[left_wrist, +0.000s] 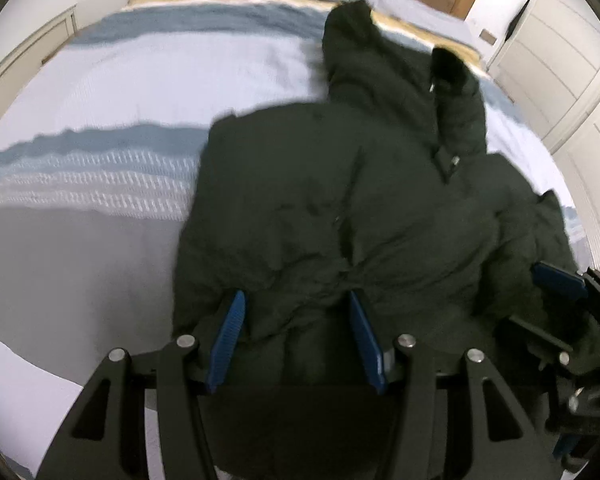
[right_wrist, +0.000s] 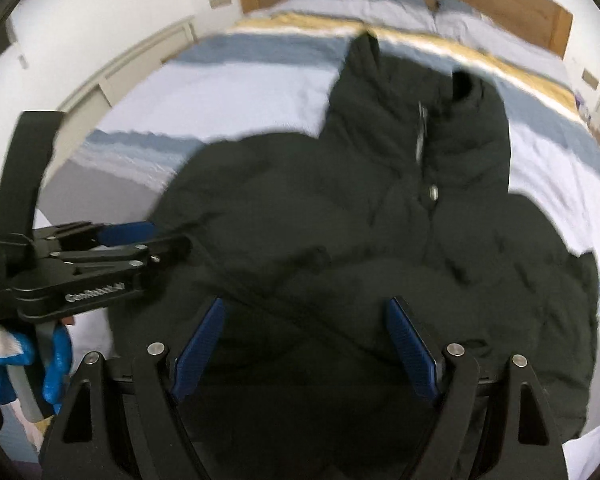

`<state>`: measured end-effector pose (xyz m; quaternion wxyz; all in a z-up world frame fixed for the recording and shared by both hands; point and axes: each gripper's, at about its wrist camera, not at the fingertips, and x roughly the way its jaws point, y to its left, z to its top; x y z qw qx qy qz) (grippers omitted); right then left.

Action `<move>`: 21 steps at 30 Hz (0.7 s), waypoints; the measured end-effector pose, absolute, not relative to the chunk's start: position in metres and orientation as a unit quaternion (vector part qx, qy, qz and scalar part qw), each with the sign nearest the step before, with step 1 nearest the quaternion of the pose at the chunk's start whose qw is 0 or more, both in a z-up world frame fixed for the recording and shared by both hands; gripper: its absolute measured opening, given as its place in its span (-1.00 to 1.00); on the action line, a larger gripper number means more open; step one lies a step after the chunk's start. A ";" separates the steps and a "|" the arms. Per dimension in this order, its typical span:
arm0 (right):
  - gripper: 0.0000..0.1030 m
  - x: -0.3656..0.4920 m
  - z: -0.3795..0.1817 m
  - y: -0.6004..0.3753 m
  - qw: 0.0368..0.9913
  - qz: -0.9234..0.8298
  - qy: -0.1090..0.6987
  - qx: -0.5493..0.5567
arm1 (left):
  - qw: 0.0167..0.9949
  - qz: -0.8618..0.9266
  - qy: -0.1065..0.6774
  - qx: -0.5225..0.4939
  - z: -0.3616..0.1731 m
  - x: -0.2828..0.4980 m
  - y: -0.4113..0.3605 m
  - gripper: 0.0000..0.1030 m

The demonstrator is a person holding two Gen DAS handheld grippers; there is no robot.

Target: Fold large clothes

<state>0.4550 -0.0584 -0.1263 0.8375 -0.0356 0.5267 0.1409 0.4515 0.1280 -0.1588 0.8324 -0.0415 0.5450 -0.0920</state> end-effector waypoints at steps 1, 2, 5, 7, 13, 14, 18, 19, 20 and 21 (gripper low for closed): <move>0.59 0.455 -0.133 -0.064 0.834 0.135 0.534 -0.041 | 0.830 -0.090 0.549 -0.039 -0.167 0.450 0.128 0.01; 0.59 0.454 -0.140 -0.068 0.830 0.133 0.539 -0.046 | 0.829 -0.089 0.550 -0.034 -0.173 0.447 0.128 0.04; 0.59 0.444 -0.157 -0.089 0.818 0.141 0.554 -0.064 | 0.828 -0.088 0.553 -0.033 -0.184 0.443 0.128 0.08; 0.59 0.438 -0.158 -0.101 0.816 0.145 0.555 -0.071 | 0.828 -0.090 0.553 -0.029 -0.183 0.440 0.128 0.08; 0.57 0.417 -0.149 -0.120 0.810 0.160 0.556 -0.101 | 0.839 -0.090 0.536 -0.033 -0.151 0.421 0.129 0.07; 0.57 0.413 -0.145 -0.122 0.808 0.158 0.558 -0.108 | 0.843 -0.099 0.527 -0.038 -0.143 0.417 0.128 0.07; 0.57 0.406 -0.123 -0.128 0.820 0.151 0.544 -0.097 | 0.847 -0.136 0.514 -0.024 -0.130 0.405 0.110 0.07; 0.57 0.405 -0.117 -0.127 0.824 0.149 0.538 -0.095 | 0.843 -0.146 0.517 -0.013 -0.132 0.402 0.102 0.07; 0.57 0.406 -0.113 -0.126 0.828 0.147 0.533 -0.092 | 0.838 -0.157 0.523 -0.011 -0.137 0.398 0.095 0.07; 0.57 0.406 -0.112 -0.124 0.829 0.144 0.532 -0.091 | 0.835 -0.161 0.526 -0.014 -0.142 0.395 0.092 0.07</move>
